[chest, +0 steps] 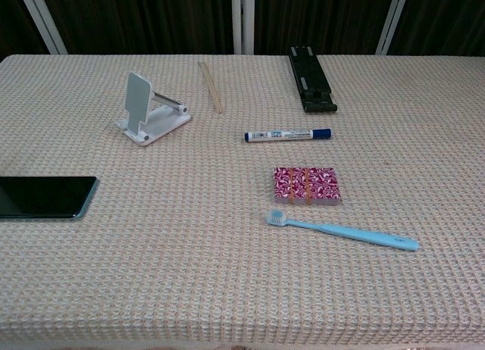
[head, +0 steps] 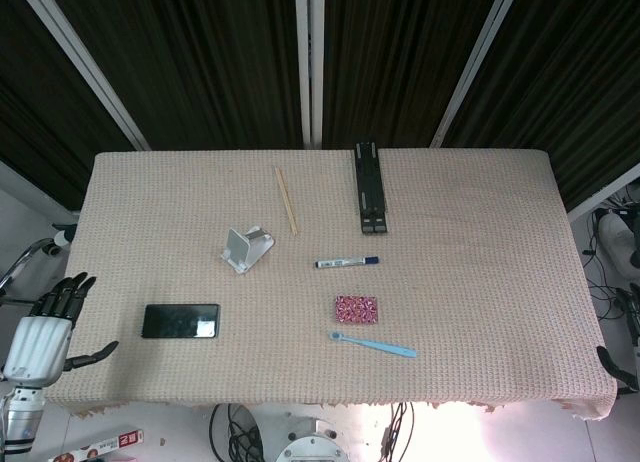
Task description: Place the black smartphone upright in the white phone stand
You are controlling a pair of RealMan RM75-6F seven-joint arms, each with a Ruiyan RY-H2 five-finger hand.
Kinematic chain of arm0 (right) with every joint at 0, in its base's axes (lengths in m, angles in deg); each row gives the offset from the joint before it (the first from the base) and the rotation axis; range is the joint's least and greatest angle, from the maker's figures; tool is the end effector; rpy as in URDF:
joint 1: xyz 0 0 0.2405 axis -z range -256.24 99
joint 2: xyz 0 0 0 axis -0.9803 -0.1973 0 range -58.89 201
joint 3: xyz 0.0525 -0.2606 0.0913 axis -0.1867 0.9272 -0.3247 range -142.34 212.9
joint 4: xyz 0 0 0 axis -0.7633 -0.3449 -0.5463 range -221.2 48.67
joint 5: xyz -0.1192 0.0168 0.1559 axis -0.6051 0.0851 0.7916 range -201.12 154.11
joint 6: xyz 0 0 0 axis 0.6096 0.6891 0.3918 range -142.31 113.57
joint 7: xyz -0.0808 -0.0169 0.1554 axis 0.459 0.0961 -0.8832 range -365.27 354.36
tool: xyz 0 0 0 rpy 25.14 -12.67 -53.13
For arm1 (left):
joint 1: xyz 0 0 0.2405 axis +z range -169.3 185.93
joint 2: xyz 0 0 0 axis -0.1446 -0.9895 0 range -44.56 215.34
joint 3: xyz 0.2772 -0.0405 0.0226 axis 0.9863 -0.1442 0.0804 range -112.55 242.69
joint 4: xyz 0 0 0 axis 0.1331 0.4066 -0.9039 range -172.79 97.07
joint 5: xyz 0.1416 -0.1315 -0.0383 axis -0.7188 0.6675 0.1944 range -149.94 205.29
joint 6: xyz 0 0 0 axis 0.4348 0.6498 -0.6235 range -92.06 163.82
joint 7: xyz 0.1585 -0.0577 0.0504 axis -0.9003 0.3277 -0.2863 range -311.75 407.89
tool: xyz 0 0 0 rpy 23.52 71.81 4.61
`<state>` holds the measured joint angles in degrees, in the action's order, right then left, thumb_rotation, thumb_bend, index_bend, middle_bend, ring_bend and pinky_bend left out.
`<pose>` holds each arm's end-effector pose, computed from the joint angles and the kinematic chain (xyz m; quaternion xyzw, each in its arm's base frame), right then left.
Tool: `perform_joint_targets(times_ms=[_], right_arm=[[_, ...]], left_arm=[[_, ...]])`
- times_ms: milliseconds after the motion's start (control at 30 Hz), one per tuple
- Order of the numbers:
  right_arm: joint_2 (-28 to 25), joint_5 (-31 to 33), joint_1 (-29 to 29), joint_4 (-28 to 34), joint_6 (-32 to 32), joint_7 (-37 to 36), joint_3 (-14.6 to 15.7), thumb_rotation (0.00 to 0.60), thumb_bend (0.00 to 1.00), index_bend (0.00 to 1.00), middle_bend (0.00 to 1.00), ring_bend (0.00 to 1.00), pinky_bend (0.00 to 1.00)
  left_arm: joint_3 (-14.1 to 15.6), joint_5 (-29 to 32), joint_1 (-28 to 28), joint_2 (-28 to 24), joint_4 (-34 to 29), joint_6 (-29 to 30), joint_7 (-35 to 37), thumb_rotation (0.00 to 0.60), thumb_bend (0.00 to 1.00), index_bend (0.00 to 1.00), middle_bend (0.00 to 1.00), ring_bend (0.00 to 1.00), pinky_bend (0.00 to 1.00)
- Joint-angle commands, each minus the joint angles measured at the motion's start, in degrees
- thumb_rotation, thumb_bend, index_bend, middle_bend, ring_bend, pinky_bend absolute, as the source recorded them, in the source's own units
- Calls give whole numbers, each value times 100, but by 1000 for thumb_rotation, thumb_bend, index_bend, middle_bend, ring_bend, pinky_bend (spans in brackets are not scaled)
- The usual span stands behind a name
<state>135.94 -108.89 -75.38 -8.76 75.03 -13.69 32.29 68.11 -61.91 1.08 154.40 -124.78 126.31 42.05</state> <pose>-0.3929 -0.1631 0.2194 0.5635 -0.3722 0.3399 0.6546 -0.3230 0.2078 0.1546 -0.6426 -0.3270 -0.3765 0.5818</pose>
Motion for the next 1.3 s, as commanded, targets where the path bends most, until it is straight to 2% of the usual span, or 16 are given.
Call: perform_joint_targets(times_ms=[33, 333, 467, 567, 733, 800, 867, 967, 1100, 1300], right_arm=[[-5, 29, -11, 16, -27, 19, -16, 600, 200, 0, 0, 0, 0], [-41, -19, -53, 111, 6, 108, -47, 600, 201, 0, 0, 0, 0], [-105, -29, -94, 208, -20, 182, -68, 600, 201, 0, 0, 0, 0], [-161, -27, -120, 257, 9, 233, -112, 600, 201, 0, 0, 0, 0], [-222, 1, -120, 319, 103, 164, -188, 600, 200, 0, 0, 0, 0], [-265, 8, -116, 336, 112, 180, -195, 600, 200, 0, 0, 0, 0], [-309, 33, -112, 353, 134, 175, -221, 600, 200, 0, 0, 0, 0], [-335, 55, -107, 375, 156, 137, -244, 600, 201, 0, 0, 0, 0], [-334, 40, -110, 376, 132, 150, -217, 600, 200, 0, 0, 0, 0], [-316, 69, -112, 341, 102, 161, -210, 600, 200, 0, 0, 0, 0]], left_arm=[[-51, 57, -40, -44, -15, -119, -5, 378, 96, 73, 70, 92, 245], [-139, 88, -22, -65, -173, -230, -64, 367, 103, 74, 79, 92, 244], [-111, 113, -246, -163, -435, -754, -365, 436, 114, 73, 87, 92, 244], [-187, 201, -480, -99, -715, -1161, -830, 449, 117, 79, 88, 92, 244], [-431, 1122, -870, 114, -1556, -2053, -1671, 459, 118, 102, 98, 92, 244], [-480, 1265, -1016, 217, -1652, -2245, -1942, 457, 120, 120, 98, 92, 244], [-527, 1402, -1160, 368, -1657, -2406, -2194, 462, 121, 141, 98, 92, 244], [-634, 1767, -1315, 625, -1544, -2705, -2029, 485, 125, 168, 98, 92, 244], [-673, 2002, -1470, 897, -1200, -2884, -2074, 481, 133, 171, 98, 92, 244], [-636, 2353, -1608, 941, -1274, -2950, -2507, 482, 134, 231, 93, 92, 238]])
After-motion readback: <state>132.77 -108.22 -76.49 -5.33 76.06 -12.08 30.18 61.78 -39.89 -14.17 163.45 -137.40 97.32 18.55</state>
